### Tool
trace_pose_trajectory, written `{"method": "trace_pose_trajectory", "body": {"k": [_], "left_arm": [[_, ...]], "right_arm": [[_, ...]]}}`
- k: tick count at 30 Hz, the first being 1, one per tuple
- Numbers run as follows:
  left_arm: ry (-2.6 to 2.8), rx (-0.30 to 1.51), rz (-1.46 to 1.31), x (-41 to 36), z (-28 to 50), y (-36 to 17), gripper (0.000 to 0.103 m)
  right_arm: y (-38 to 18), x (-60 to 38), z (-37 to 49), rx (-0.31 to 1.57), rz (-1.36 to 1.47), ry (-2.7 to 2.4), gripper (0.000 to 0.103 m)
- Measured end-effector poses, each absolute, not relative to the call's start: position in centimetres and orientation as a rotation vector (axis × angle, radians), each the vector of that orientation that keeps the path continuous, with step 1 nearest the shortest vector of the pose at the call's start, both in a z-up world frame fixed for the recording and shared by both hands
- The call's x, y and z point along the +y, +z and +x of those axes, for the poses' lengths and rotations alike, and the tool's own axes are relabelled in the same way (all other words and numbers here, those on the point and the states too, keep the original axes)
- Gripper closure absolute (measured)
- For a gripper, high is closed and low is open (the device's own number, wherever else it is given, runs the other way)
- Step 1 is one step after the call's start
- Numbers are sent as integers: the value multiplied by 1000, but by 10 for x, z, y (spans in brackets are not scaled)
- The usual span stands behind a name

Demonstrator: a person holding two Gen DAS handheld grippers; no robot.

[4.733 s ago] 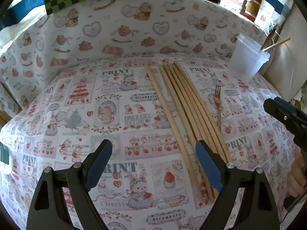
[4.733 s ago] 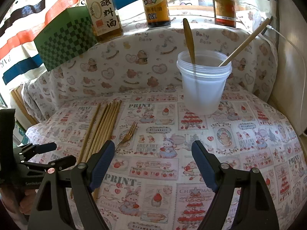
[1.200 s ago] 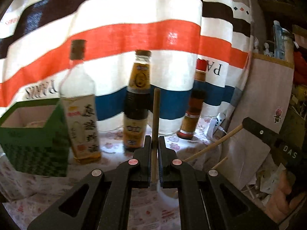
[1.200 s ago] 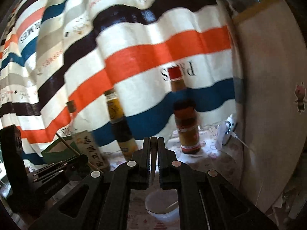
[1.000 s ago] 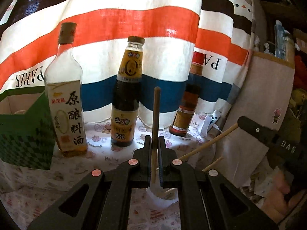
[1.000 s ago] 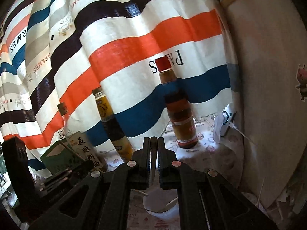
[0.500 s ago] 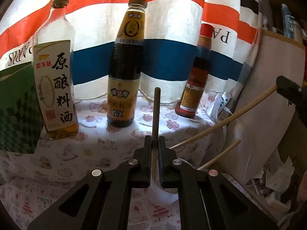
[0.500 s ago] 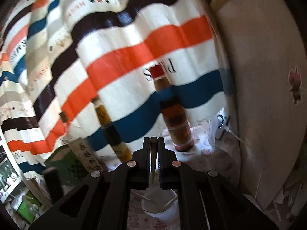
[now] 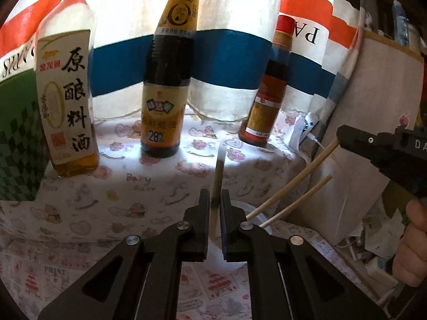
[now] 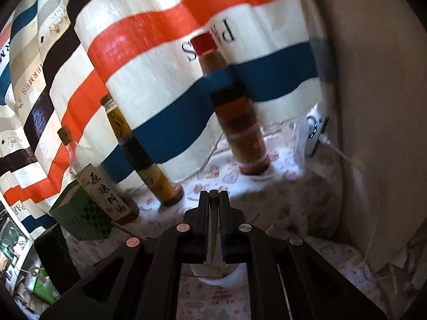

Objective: Organize utensils
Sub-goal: 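Carry the held chopsticks upright toward the white cup with both tools, then drop the chopsticks into the white cup by opening both tools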

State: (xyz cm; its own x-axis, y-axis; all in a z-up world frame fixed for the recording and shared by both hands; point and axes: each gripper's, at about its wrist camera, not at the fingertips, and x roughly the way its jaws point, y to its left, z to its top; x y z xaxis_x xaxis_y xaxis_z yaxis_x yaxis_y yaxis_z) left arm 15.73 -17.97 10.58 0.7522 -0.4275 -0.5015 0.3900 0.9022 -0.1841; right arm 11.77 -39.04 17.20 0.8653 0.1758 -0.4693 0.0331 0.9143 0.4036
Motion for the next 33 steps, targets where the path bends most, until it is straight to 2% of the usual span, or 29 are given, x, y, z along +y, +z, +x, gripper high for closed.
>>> {"method": "trace_pose_trajectory", "body": {"k": [2, 6, 8, 9, 10, 12, 21, 25, 28, 33], "left_arm": [[-447, 548, -68, -177, 154, 108, 97], [-470, 474, -72, -164, 139, 121, 80], [-465, 430, -52, -156, 128, 129, 68], [-448, 410, -41, -151, 122, 133, 58], [-429, 392, -33, -146, 117, 137, 50], [-406, 365, -33, -136, 108, 144, 39], [-260, 328, 4, -89, 65, 162, 22], [-217, 300, 29, -63, 38, 169, 7], [-186, 268, 31, -43, 19, 171, 2], [-124, 273, 29, -18, -7, 157, 1]], "right_arm": [[167, -390, 123, 536, 414, 81, 95], [160, -385, 132, 572, 380, 83, 95], [161, -382, 131, 571, 381, 103, 92], [161, -381, 131, 569, 379, 117, 80], [163, -380, 130, 564, 377, 124, 63], [168, -377, 123, 517, 362, 117, 43], [188, -350, 91, 438, 281, 156, 40], [190, -325, 74, 434, 212, 160, 39], [189, -312, 62, 441, 208, 167, 38], [184, -287, 34, 465, 173, 208, 37]]}}
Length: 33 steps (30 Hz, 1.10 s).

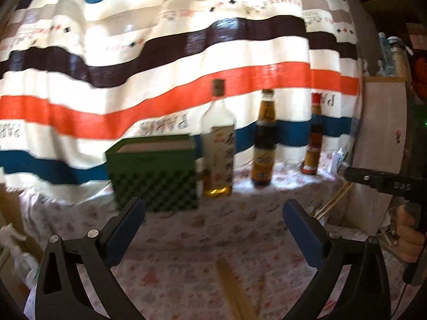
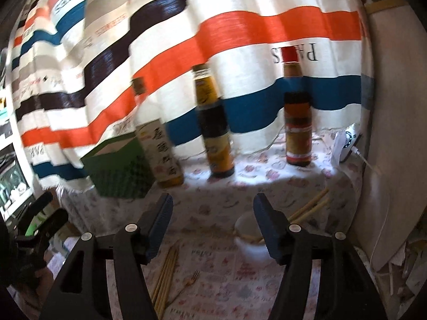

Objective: Organize utensils
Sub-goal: 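Drop the chopsticks into the white cup by opening both tools, then move both open tools back down over the chopstick bundle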

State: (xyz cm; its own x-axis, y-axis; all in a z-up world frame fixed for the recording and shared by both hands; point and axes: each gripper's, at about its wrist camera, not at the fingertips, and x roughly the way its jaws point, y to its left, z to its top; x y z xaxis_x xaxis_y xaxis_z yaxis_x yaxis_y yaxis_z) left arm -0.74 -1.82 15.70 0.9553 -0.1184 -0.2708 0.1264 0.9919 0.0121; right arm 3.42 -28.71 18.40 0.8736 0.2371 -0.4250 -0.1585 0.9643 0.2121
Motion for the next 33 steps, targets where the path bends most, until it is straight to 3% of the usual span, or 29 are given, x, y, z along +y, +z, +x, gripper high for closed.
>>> {"method": "trace_pose_trajectory", "body": {"k": [12, 21, 33], "left_arm": [[-95, 222, -59, 25, -45, 119, 1], [5, 210, 19, 9, -43, 68, 1], [-33, 466, -91, 17, -8, 21, 1]], "right_arm": [[145, -250, -10, 440, 154, 219, 32], [85, -233, 5, 630, 107, 272, 32], [16, -210, 26, 841, 69, 311, 32]]}}
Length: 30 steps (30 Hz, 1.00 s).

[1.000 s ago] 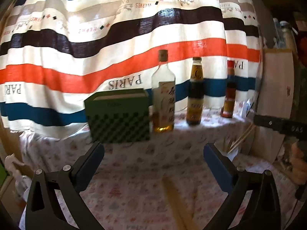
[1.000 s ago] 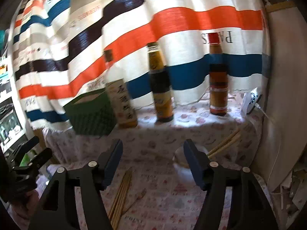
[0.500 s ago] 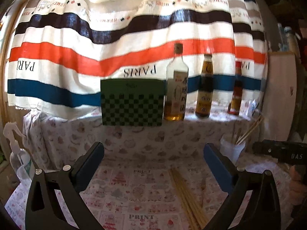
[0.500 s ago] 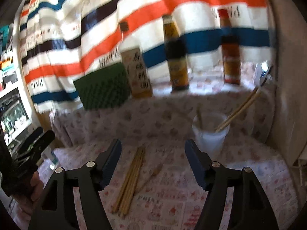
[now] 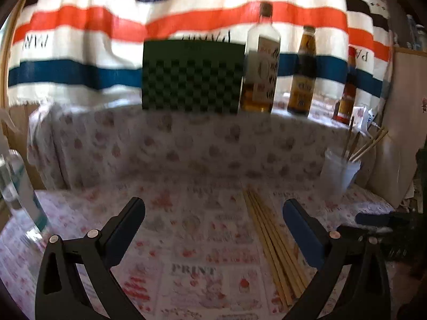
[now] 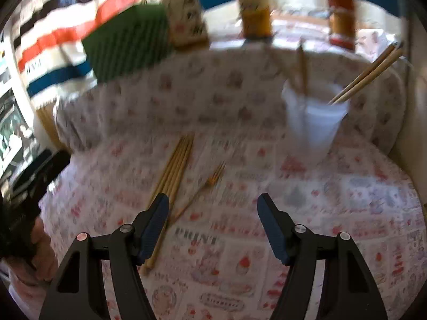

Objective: Organize utensils
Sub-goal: 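Move both open tools back down over the chopstick bundle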

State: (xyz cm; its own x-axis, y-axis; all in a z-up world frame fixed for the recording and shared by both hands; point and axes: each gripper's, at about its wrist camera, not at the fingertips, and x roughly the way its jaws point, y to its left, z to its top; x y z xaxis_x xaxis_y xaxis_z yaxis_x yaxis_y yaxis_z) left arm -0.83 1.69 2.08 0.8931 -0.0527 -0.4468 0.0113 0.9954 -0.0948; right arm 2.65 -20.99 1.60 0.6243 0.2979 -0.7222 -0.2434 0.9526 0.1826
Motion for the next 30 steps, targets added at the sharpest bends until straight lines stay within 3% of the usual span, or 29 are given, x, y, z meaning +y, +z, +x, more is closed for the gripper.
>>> {"method": "trace_pose_trajectory", "body": {"k": [13, 30], "left_arm": [[-39, 653, -146, 25, 14, -1, 1], [53, 715, -114, 27, 23, -15, 1]], "right_arm": [[-11, -174, 19, 916, -68, 364, 32], [-27, -152, 11, 922, -211, 319, 32]]}}
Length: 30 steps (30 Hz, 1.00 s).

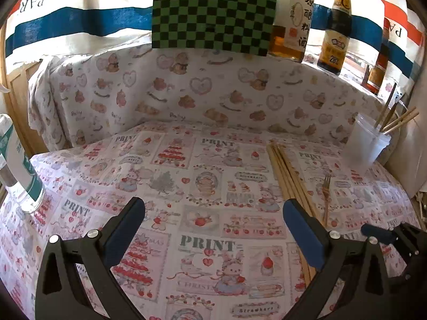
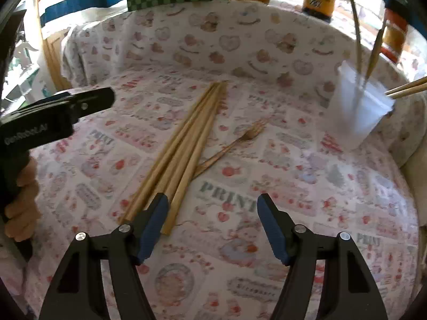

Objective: Organize utensils
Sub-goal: 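Move both open tools back down over the chopstick bundle, then grasp a chopstick with the right tool while the left tool grasps another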

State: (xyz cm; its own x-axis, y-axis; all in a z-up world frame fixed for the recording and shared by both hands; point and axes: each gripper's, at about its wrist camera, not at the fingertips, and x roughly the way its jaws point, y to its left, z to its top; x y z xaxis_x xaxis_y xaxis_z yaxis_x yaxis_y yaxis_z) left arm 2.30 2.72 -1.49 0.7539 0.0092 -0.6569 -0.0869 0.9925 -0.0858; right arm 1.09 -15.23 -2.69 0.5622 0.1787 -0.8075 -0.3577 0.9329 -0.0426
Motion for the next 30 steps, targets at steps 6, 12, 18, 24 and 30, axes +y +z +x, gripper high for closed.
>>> {"method": "trace_pose_trajectory", "body": {"k": [6, 12, 18, 24, 30], "left_arm": [[71, 729, -86, 26, 26, -18, 1], [61, 767, -62, 21, 30, -24, 1], [-67, 864, 18, -7, 30, -35, 42], [-192, 885, 40, -29, 23, -38, 52], [-225, 933, 65, -38, 25, -43, 57]], "right_arm": [[-29, -163, 19, 953, -174, 311, 45], [-28, -159, 15, 913, -216, 321, 95], [2, -175, 5, 741, -148, 252, 95], [26, -201, 6, 661, -42, 239, 95], [24, -209, 14, 715, -2, 235, 95]]}}
